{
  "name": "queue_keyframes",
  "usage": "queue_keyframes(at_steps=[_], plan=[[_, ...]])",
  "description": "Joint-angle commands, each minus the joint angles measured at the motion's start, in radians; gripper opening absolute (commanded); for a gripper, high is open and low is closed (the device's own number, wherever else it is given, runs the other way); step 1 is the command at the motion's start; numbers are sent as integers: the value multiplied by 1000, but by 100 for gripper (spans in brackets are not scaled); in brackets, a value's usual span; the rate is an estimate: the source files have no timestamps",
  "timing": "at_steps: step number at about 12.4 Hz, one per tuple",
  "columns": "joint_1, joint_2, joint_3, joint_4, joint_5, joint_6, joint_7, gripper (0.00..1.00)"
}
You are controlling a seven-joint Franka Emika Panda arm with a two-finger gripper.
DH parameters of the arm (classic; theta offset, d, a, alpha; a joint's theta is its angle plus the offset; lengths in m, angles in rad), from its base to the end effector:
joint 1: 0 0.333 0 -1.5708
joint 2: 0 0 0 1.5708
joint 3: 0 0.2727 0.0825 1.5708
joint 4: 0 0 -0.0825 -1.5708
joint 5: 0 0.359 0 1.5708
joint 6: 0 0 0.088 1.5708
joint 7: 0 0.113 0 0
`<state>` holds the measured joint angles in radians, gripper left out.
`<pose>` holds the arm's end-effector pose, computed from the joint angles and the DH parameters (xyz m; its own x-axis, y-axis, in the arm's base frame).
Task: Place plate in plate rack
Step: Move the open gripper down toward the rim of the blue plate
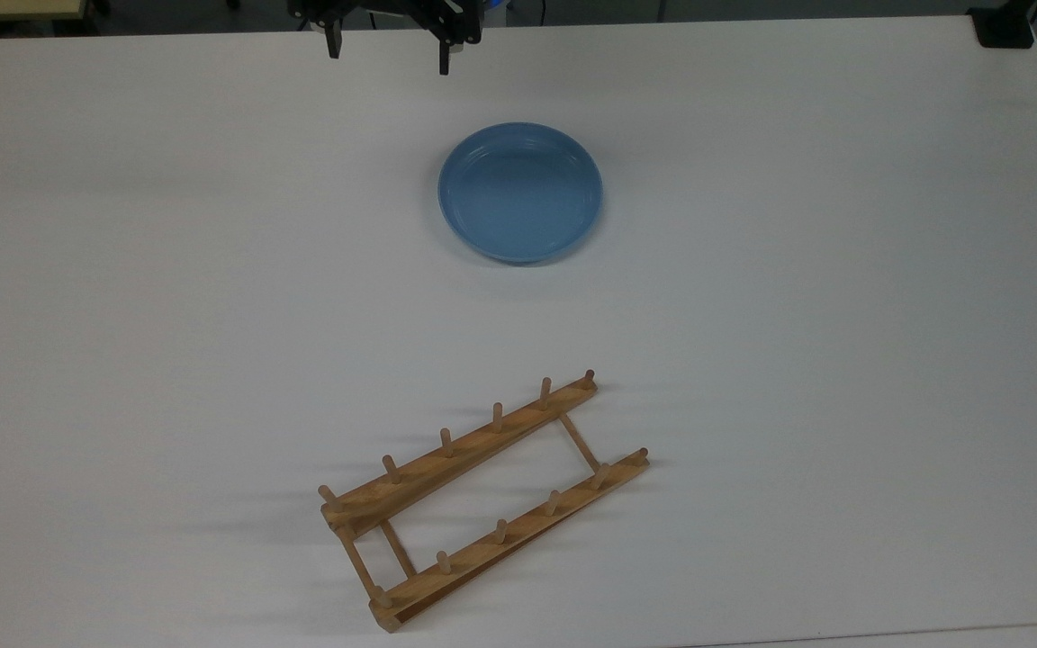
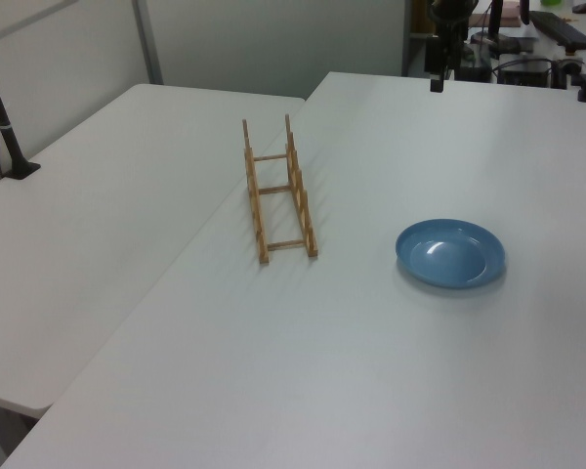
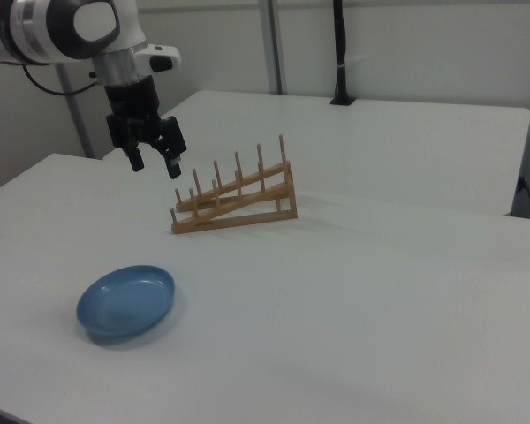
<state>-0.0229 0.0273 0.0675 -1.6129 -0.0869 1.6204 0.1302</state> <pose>0.5394 0.0142 0.5465 0.9967 -0.0807 -0.0087 -0.0797 -0.9931 0.0866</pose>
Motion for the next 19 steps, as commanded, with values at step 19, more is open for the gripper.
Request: queue_keyframes(at_steps=[19], plan=[[70, 233, 17, -280, -136, 248, -468, 66]])
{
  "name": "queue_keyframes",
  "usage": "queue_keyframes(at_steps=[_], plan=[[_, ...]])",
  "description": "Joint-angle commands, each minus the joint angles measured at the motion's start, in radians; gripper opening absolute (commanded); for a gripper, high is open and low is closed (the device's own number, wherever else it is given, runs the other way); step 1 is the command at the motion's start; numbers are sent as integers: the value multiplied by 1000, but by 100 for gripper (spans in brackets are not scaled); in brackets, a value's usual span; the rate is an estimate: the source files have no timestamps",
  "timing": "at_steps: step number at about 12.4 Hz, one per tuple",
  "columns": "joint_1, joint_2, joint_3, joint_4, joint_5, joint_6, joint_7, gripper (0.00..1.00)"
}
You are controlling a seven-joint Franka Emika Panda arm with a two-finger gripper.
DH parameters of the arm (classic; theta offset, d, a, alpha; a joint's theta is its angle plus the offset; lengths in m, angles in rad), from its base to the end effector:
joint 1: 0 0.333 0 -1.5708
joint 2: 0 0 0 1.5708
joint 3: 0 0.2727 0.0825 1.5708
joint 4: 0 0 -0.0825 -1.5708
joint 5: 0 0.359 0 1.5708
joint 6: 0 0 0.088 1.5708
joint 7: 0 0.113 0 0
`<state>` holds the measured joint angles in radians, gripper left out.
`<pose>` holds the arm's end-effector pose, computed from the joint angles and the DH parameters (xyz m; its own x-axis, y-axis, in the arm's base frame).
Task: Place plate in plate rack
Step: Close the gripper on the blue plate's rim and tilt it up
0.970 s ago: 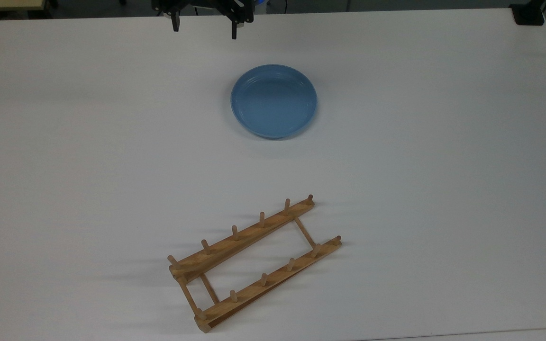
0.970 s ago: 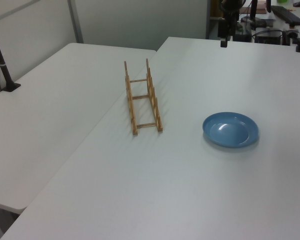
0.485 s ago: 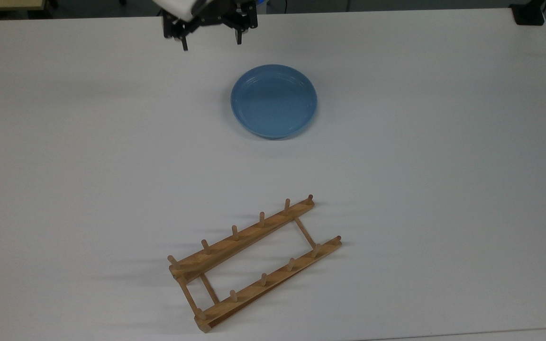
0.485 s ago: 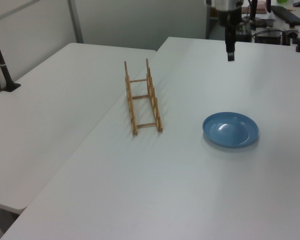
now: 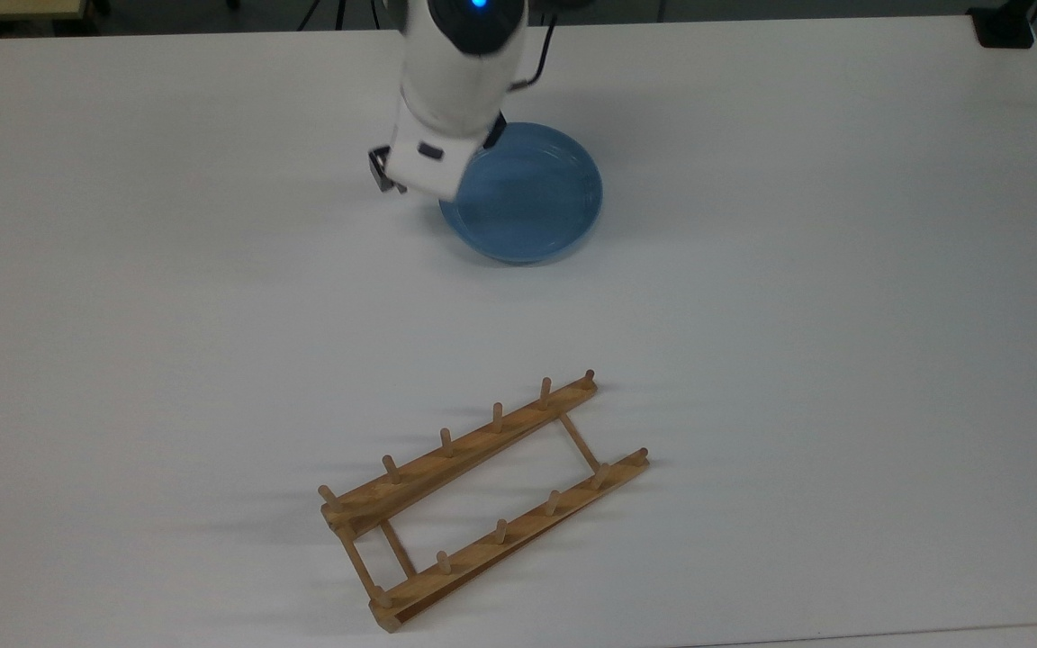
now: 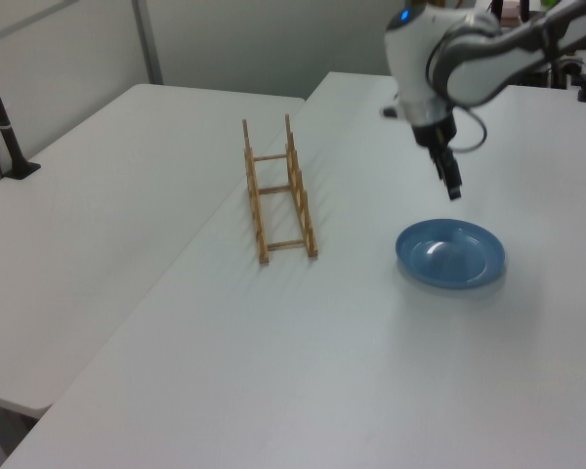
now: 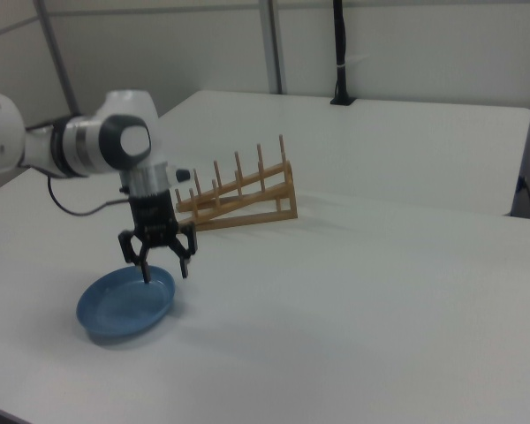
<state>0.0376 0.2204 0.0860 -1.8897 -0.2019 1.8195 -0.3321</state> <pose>0.5415 0.0483 0.3356 0.8184 0.4749 -0.3234 0.5163 -0.8549 0.0511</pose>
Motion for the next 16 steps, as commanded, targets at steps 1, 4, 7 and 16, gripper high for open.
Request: queue_keyframes(at_steps=[1, 4, 7, 16], plan=[[16, 57, -2, -3, -24, 61, -5, 61], [36, 108, -2, 0, -68, 99, 66, 40], [35, 109, -2, 11, -71, 104, 73, 14], [38, 88, 0, 170, -53, -46, 76, 0]])
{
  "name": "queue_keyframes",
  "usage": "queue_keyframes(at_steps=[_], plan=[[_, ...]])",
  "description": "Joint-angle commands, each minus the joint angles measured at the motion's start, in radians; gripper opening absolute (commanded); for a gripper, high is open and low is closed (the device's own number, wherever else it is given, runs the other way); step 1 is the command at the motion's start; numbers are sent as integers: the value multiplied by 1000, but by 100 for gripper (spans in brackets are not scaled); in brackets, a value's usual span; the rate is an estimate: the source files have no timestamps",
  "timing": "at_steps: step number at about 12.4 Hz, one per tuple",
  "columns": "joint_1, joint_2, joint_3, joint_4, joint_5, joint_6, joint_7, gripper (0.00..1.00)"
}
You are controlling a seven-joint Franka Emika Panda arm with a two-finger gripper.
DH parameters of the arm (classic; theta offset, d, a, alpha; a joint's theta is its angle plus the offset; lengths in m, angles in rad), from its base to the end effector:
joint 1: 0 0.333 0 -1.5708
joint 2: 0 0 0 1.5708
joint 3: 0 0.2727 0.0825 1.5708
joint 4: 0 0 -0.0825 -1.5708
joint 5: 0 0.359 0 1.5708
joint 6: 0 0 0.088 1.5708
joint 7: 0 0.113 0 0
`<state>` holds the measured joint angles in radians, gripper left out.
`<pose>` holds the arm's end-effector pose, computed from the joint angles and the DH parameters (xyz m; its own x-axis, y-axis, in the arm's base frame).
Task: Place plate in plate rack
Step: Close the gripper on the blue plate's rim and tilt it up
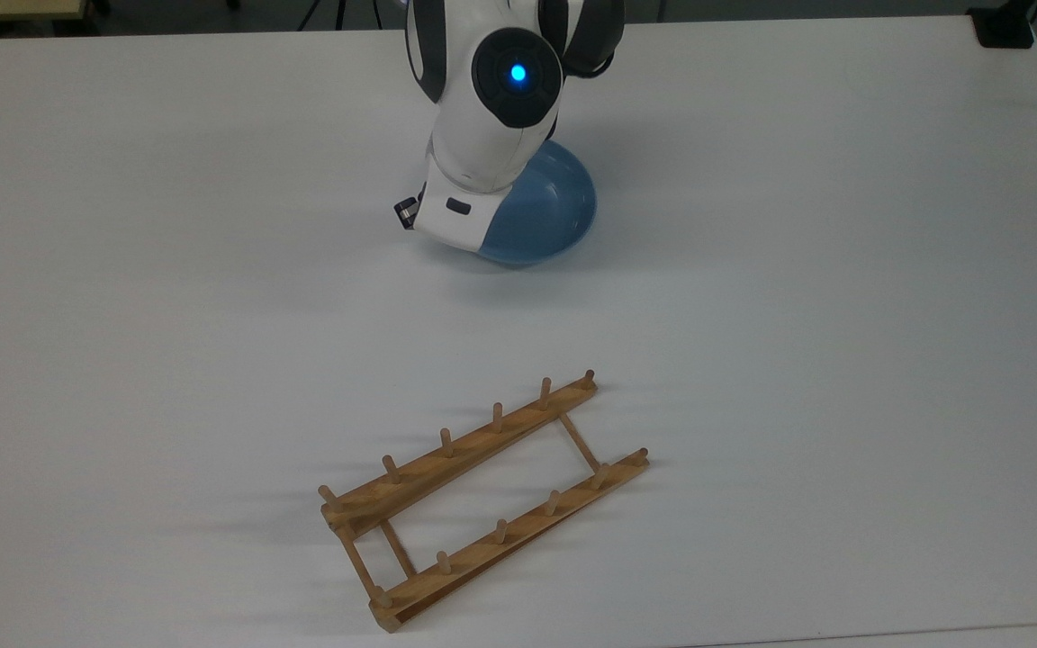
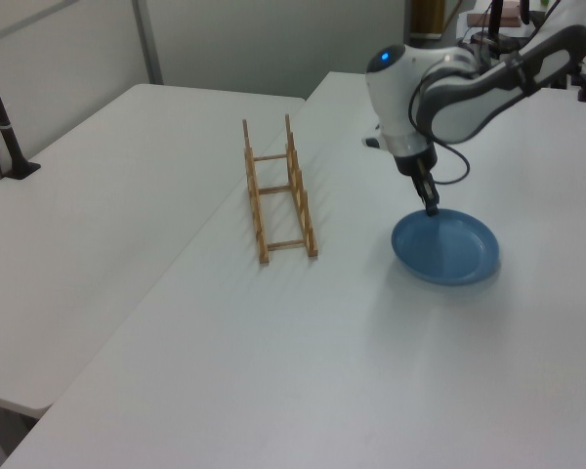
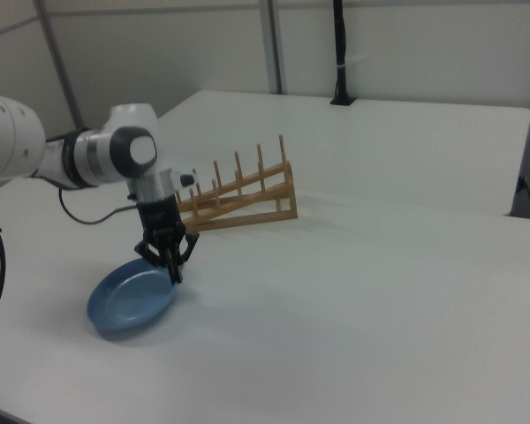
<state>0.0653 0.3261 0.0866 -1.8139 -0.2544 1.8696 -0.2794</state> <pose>0.5652 0.0636 0.3108 0.8238 0.4730 -0.3124 0.5244 -0.8452 0.1031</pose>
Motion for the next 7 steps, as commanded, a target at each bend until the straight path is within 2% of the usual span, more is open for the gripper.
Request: queue_keyframes(at_steps=[1, 4, 7], plan=[[11, -28, -1, 122, 0, -118, 23, 0], [11, -56, -1, 235, 21, -142, 26, 0], [7, -55, -7, 385, 12, -124, 222, 0]])
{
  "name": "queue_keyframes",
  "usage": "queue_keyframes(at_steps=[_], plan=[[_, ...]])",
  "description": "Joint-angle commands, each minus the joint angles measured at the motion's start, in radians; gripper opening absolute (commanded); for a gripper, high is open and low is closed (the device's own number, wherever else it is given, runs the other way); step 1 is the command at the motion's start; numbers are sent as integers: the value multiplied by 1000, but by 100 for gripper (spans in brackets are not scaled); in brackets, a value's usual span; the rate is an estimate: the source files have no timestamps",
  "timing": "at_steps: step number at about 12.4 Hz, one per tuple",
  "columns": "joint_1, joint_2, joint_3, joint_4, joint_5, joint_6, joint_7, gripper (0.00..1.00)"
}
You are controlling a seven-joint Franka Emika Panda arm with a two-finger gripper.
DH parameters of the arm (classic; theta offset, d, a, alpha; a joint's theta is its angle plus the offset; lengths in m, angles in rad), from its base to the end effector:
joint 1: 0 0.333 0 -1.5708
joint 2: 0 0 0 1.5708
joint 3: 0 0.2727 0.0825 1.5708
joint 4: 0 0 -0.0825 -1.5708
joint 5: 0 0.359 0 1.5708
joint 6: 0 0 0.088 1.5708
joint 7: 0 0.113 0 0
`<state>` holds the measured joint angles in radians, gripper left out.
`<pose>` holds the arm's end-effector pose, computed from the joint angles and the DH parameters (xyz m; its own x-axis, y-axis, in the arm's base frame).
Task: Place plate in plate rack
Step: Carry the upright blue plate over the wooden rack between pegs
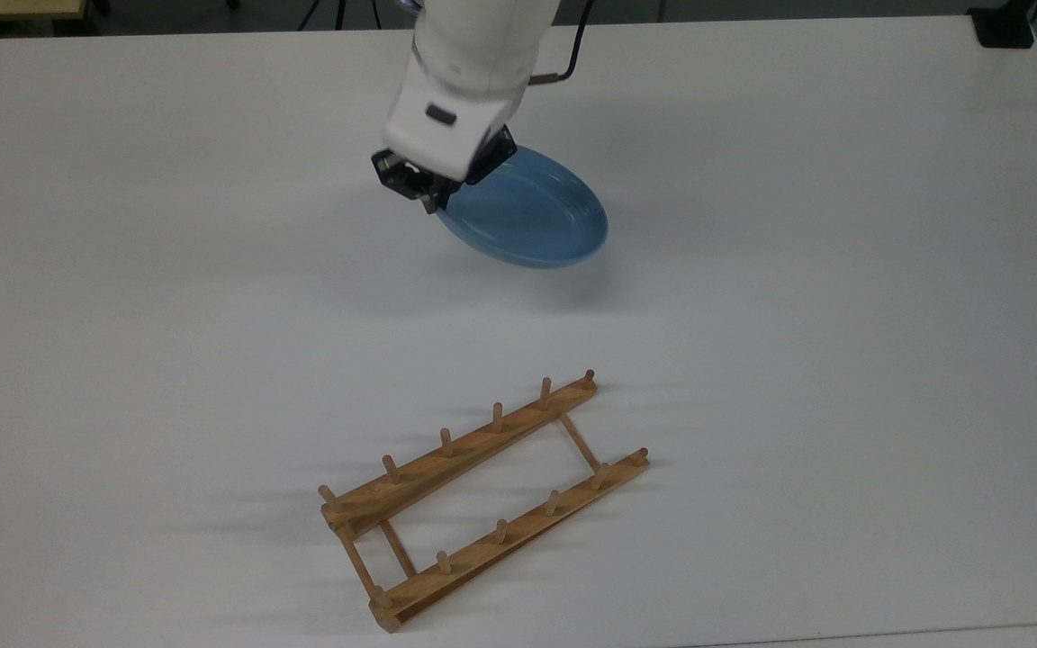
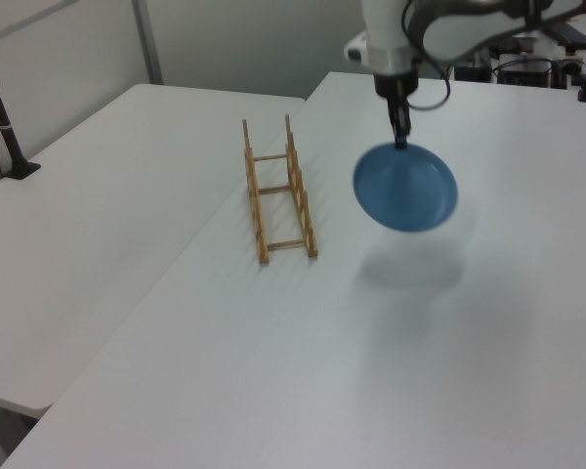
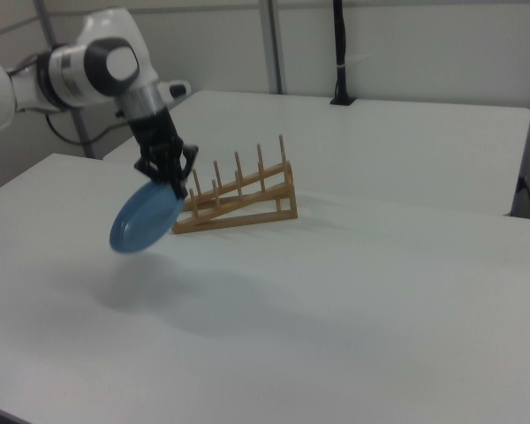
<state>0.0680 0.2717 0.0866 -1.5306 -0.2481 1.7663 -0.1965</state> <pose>0.6024 0.0657 0.4582 0.9209 0.3813 -0.0812 0.3898 -0.8979 0.2046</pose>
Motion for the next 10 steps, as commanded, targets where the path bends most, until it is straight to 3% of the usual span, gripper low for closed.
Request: queue_keyframes(at_steps=[1, 4, 8, 10], plan=[[6, 1, -13, 147, 4, 11, 191, 0], [3, 3, -16, 171, -20, 144, 378, 0], [1, 30, -14, 181, -317, 350, 757, 0], [4, 67, -14, 179, -432, 389, 903, 0]])
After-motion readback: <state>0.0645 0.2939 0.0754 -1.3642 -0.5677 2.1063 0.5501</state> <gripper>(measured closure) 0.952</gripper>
